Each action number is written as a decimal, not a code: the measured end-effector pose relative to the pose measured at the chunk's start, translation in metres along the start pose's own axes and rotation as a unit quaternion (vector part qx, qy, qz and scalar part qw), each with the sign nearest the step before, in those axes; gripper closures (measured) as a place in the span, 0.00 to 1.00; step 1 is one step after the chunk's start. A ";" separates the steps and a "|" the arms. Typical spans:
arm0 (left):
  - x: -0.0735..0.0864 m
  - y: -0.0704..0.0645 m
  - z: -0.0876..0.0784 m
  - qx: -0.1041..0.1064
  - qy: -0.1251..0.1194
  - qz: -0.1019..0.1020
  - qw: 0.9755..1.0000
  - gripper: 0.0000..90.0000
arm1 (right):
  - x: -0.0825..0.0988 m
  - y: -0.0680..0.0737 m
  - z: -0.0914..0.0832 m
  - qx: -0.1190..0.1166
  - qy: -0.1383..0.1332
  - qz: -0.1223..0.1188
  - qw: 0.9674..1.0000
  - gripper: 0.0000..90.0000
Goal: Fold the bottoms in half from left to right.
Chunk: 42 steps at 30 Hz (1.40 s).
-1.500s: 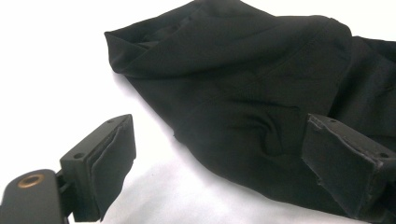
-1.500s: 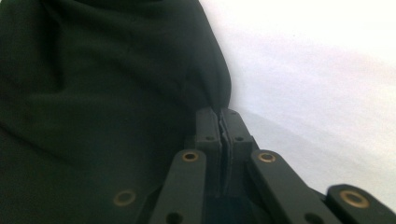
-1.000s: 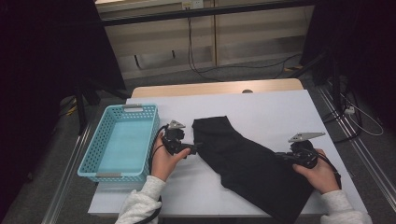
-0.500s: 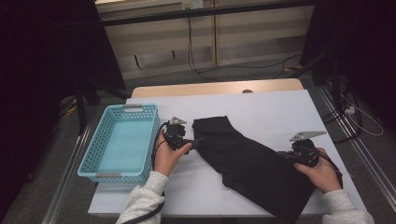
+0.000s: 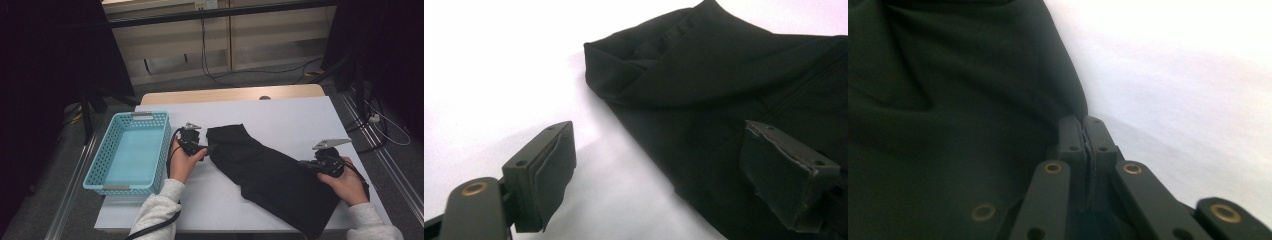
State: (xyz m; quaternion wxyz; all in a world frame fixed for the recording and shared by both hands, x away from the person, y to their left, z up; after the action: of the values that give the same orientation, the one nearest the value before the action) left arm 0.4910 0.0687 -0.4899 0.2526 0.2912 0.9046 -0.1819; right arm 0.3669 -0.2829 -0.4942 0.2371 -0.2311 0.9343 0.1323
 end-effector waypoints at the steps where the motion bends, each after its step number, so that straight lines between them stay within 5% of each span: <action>1: 0.000 0.000 0.001 0.001 0.002 0.000 1.000 0.17 | 0.000 -0.001 -0.001 0.003 0.000 0.001 1.000 0.99; 12: -0.008 0.006 0.017 -0.022 0.003 -0.009 1.000 0.19 | -0.001 -0.018 -0.001 0.016 0.003 0.013 1.000 0.99; 18: -0.010 0.001 0.021 -0.012 -0.006 -0.010 1.000 0.24 | -0.001 -0.020 -0.002 0.024 -0.003 0.010 1.000 0.92; 22: -0.012 -0.002 0.020 0.008 0.000 -0.016 1.000 0.53 | -0.002 -0.020 -0.005 0.027 -0.009 0.022 0.999 0.65; 24: -0.011 -0.003 0.020 0.007 0.003 -0.010 1.000 0.65 | -0.001 -0.021 -0.008 0.022 -0.016 0.028 0.999 0.59; 27: -0.010 -0.003 0.020 0.034 0.010 -0.035 0.999 0.86 | 0.002 -0.021 -0.010 0.022 -0.020 0.038 0.999 0.52; 33: -0.010 0.005 0.009 0.018 0.008 -0.043 0.999 0.93 | 0.011 -0.026 -0.015 0.042 -0.007 0.051 0.998 0.42; 42: -0.002 0.027 -0.013 -0.014 -0.009 -0.060 0.998 0.93 | 0.024 -0.033 -0.032 0.054 -0.012 0.060 0.997 0.48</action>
State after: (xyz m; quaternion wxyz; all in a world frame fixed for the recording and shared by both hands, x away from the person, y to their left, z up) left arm 0.5046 0.0947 -0.4830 0.2531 0.2316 0.9206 -0.1866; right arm 0.3519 -0.3312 -0.4837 0.2522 -0.1601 0.9493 0.0979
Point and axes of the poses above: each handheld gripper's, and its own axes: z roughly forward along the jaws, x roughly out of its underside, y roughly to its left, the point moved 6 cm from there along z, roughly forward along the jaws, and after that the axes turned 12 degrees about y, right-handed, at the moved point
